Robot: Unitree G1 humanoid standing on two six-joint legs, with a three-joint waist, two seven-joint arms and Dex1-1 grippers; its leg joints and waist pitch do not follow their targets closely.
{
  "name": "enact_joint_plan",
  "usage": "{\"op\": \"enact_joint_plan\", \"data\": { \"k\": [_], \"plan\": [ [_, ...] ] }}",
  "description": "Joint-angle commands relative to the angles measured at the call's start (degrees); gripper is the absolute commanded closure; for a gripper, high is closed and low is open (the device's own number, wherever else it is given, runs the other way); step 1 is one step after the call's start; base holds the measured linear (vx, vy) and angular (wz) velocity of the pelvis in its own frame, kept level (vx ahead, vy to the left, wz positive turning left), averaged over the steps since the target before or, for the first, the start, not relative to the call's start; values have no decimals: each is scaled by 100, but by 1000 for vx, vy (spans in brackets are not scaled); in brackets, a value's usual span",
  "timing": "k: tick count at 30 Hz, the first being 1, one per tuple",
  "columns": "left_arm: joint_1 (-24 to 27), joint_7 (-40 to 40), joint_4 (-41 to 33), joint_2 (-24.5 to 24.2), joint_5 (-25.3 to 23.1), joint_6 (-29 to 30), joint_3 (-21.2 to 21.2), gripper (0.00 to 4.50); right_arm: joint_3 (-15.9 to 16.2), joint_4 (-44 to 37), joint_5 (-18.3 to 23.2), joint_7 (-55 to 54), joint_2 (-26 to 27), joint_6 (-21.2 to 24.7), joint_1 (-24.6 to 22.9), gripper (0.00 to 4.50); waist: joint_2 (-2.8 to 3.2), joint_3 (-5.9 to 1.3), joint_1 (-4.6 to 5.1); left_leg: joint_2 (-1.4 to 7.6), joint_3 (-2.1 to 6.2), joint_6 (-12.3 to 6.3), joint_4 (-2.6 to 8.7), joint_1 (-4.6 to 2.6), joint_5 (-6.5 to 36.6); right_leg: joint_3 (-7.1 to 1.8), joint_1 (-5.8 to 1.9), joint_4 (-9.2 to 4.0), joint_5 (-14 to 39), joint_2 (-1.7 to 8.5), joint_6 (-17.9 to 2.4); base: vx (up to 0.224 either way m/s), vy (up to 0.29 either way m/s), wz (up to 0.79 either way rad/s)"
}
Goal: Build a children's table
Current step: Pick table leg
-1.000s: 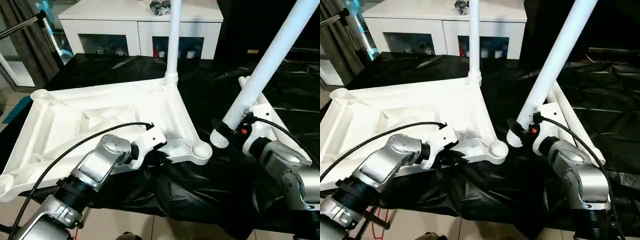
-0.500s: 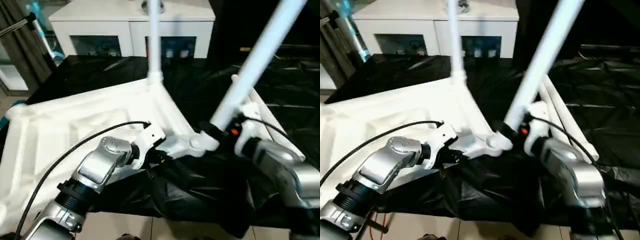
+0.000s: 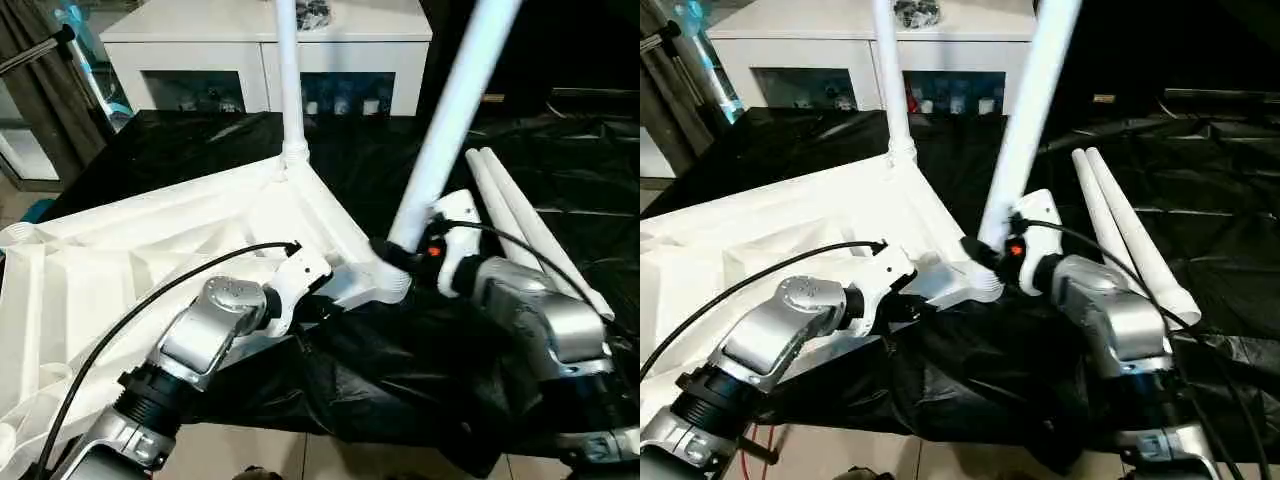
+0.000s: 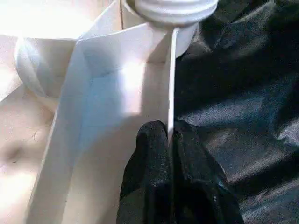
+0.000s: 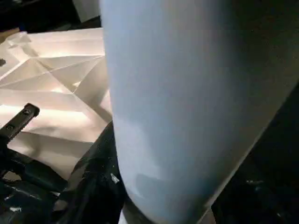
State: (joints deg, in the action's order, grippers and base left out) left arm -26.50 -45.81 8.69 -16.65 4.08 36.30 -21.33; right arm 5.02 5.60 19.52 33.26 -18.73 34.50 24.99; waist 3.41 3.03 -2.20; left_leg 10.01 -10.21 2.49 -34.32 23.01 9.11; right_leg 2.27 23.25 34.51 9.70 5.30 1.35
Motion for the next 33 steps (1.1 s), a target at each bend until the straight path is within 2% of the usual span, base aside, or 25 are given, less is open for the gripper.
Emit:
{"op": "enact_joint_plan", "data": {
  "k": [1,3,4,5,7,8,15,19,20,21,23,24,27,29,33],
  "plan": [
    [42,29,-37,52,89,-261,130,450,9,166,-122,42,20,-148,115,260,-129,-414,-41,215,61,-197,405,-132,1348,-144,-233,-405,1438,229,-1262,0,0,0],
    [45,2,-14,46,86,-337,118,450,-8,275,-157,25,41,-209,170,260,-146,-413,-43,212,61,-172,407,-133,1380,-143,-227,-403,1457,226,-1243,0,0,0],
    [50,-20,0,43,96,-361,118,450,3,363,-199,17,40,-279,209,260,-176,-411,-34,212,55,-175,408,-130,1366,-146,-231,-403,1439,222,-1239,0,0,0],
    [50,-20,0,43,96,-361,118,450,3,363,-199,17,40,-279,209,260,-159,-411,-43,210,59,-179,408,-127,1336,-146,-233,-394,1421,231,-1251,0,0,0],
    [60,-36,36,36,95,-422,129,450,36,504,-266,40,36,-378,268,260,-167,-412,-44,208,54,-197,400,-125,1300,-149,-236,-392,1387,233,-1249,0,0,0],
    [59,-49,54,26,90,-437,124,450,58,564,-300,58,20,-424,290,260,-199,-414,-46,204,46,-230,391,-117,1245,-149,-243,-392,1349,233,-1248,0,0,0],
    [96,-117,76,-12,92,-493,88,450,127,763,-402,139,0,-568,321,260,-179,-407,-43,210,55,-214,400,-124,1344,-143,-229,-406,1547,231,-1212,0,0,0],
    [120,-140,41,-4,123,-528,102,450,153,826,-449,193,21,-594,309,260,-195,-414,-34,208,57,-207,402,-122,1358,-145,-236,-398,1502,230,-1209,0,0,0],
    [120,-169,41,-36,90,-554,60,450,186,877,-465,239,17,-583,303,260,-164,-413,-36,208,60,-204,401,-126,1362,-146,-234,-397,1495,232,-1217,0,0,0],
    [120,-178,41,-43,83,-561,49,450,198,890,-477,249,11,-582,302,260,-182,-415,-27,207,58,-208,401,-121,1357,-143,-236,-397,1470,226,-1225,0,0,0],
    [113,-211,43,-65,62,-576,12,450,217,938,-499,262,3,-581,304,260,-181,-414,-24,208,59,-206,403,-124,1370,-142,-234,-394,1457,223,-1241,0,0,0],
    [104,-267,42,-105,14,-631,-64,450,237,996,-492,307,-10,-515,302,260,-211,-414,-19,207,60,-216,401,-121,1366,-139,-241,-392,1476,226,-1243,0,0,0],
    [91,-313,44,-142,-26,-678,-131,450,240,1117,-493,372,-21,-547,307,260,-192,-409,-18,213,60,-190,406,-131,1457,-144,-225,-407,1582,228,-1226,0,0,0],
    [93,-331,32,-147,-33,-697,-154,450,234,1218,-530,416,-39,-616,310,260,-222,-408,-14,216,61,-155,410,-133,1548,-146,-225,-413,1685,234,-1182,0,0,0],
    [85,-343,9,-149,-36,-693,-167,450,120,1390,-496,503,-61,-639,314,260,-231,-409,-4,215,66,-112,421,-136,1602,-145,-221,-413,1680,224,-1187,0,0,0]
  ]
}}
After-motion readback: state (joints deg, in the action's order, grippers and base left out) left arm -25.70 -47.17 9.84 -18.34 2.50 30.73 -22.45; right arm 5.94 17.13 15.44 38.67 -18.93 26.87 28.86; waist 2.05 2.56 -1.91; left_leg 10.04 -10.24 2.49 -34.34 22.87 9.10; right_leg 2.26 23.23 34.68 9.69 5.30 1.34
